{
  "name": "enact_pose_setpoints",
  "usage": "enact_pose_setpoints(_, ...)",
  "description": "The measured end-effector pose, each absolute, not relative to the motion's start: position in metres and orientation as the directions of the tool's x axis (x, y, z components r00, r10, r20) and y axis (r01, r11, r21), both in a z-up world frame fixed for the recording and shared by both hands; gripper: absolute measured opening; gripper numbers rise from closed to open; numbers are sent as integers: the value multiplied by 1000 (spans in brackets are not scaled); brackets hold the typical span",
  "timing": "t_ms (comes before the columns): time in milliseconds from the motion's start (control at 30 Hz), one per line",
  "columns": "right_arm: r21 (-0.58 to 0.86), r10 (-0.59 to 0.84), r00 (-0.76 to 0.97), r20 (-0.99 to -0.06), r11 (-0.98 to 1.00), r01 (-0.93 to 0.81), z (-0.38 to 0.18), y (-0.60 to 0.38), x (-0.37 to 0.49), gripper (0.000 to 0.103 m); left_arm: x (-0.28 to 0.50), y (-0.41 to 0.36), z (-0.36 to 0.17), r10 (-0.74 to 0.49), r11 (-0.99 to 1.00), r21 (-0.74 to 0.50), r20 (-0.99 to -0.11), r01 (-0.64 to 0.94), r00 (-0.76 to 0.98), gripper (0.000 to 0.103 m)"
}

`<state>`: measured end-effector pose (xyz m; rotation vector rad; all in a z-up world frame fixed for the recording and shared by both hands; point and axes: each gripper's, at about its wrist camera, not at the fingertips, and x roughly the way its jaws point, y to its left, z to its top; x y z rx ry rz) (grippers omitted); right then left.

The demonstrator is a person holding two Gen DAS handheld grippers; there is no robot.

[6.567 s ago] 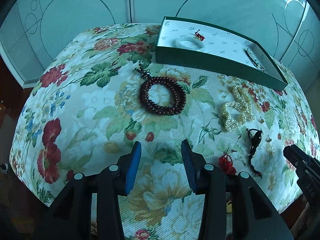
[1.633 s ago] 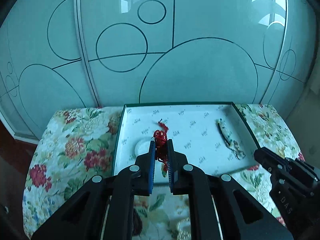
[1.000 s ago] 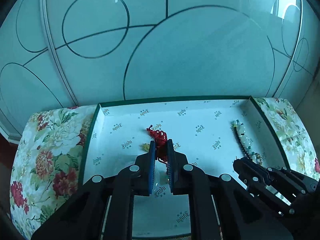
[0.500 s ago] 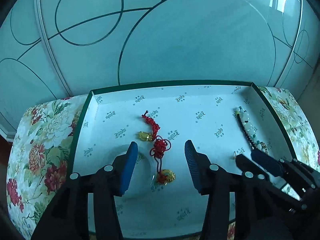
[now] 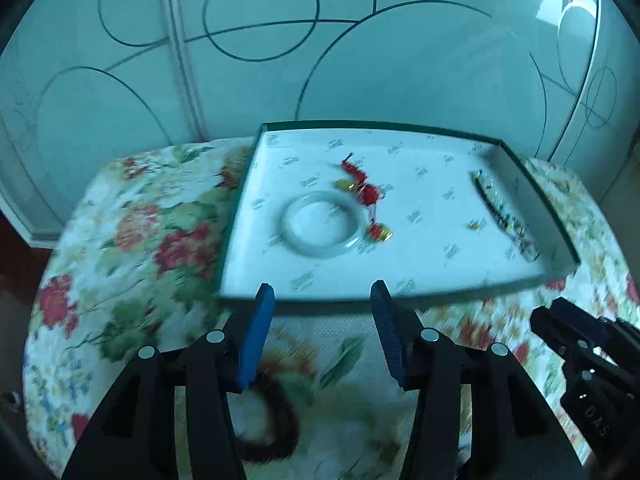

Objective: Organize jewelry
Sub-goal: 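Raise both open grippers out of the box back over the table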

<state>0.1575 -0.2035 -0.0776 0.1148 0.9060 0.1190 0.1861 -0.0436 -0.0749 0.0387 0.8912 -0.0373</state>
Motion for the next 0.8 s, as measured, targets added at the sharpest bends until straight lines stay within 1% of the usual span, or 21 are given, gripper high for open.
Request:
enact_pose_setpoints(100,148,159,601,-784,987,-68,-79,-199,138,28,166,-35,-73,-26,1000,-12,-788,27,615,51)
enact_pose_setpoints(267,149,169,586,-792,985,-83,-83,-191,110,28,136,-24,-67,-23,1000,-22,-780,10,626,51)
enact_pose_setpoints(600,151,195,569,-799,981,-124,-85,-171,77,28,89,1,-87,23,999,-7,-808,-49,589,51)
enact_pose_setpoints(800,160,209,561,-801,978,-135,-87,-160,69,29,72,12,-91,51,997,10,-804,-72,593,51)
